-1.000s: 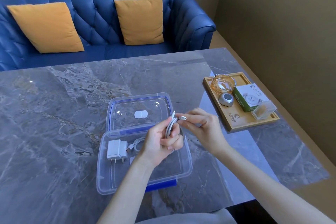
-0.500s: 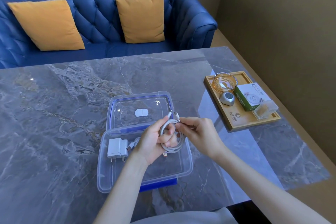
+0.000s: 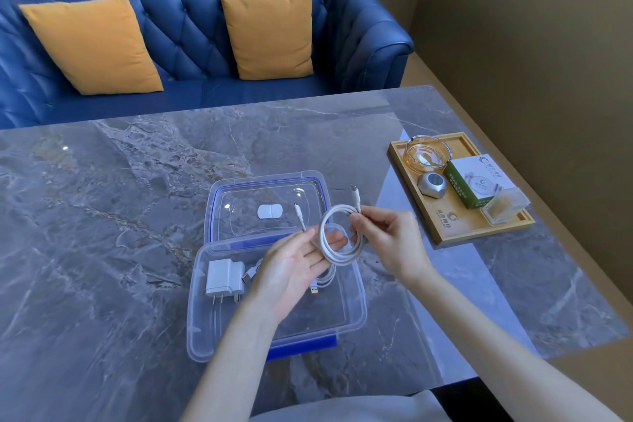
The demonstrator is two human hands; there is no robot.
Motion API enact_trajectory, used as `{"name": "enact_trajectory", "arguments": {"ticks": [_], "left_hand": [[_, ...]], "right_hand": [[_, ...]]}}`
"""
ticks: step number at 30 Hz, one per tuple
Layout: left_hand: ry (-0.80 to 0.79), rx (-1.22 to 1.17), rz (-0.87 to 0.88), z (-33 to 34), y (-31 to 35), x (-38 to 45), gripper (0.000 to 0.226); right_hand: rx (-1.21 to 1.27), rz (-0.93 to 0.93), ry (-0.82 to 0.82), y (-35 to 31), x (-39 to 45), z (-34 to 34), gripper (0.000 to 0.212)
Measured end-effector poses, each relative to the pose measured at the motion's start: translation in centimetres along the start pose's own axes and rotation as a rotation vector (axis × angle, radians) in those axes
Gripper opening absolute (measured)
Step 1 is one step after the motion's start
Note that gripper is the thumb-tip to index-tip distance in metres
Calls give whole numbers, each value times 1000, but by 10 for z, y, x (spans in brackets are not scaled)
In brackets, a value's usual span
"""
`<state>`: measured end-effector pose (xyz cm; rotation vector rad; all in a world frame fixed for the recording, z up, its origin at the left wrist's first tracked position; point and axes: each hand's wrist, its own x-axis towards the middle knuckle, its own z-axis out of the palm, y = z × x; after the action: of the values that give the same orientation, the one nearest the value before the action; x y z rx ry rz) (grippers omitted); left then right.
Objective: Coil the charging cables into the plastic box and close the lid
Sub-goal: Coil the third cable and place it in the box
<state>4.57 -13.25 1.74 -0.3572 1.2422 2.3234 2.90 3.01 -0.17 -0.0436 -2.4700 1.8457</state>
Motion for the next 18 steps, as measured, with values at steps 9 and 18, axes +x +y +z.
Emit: {"name": "enact_trajectory", "arguments": {"ticks": [9,18], "left_hand": [[226,869,285,-4,-16,7,29],[354,785,323,4,-11,9,32]], "right_hand": [[-30,43,1,0,-5,6,18],[181,196,-12,-6,-2,-6,16]]}}
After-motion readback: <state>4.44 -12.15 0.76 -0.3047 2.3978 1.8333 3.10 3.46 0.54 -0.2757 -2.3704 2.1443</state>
